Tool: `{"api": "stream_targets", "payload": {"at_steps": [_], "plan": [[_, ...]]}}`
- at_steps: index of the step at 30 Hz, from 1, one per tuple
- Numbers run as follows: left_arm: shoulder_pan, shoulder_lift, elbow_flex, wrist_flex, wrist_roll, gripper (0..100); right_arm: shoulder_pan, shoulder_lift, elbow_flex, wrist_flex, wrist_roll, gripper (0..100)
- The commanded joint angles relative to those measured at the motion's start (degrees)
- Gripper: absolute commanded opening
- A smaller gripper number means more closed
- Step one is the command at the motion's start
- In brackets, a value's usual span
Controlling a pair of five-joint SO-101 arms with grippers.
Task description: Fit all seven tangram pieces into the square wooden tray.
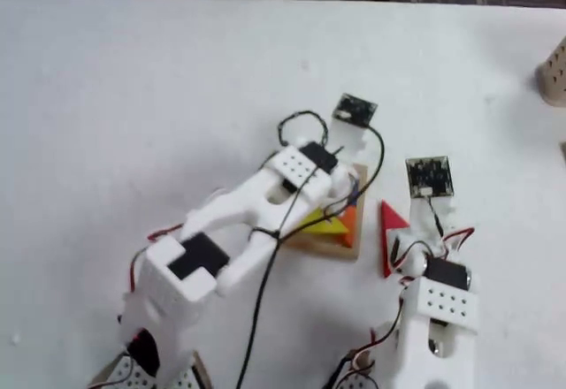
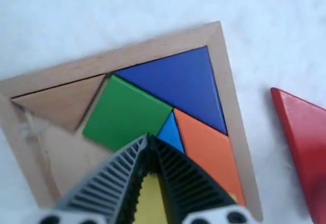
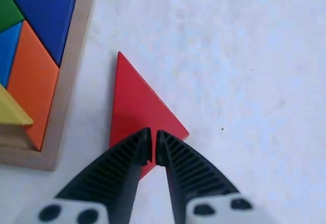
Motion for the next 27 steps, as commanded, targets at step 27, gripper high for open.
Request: {"api": "stream_targets", "payload": {"at_steps": [27], "plan": [[1.27, -11.91, 14.68, -7.82, -5.10, 2, -0.22, 0.40, -2.81, -0.84, 1.85, 1.9]]}}
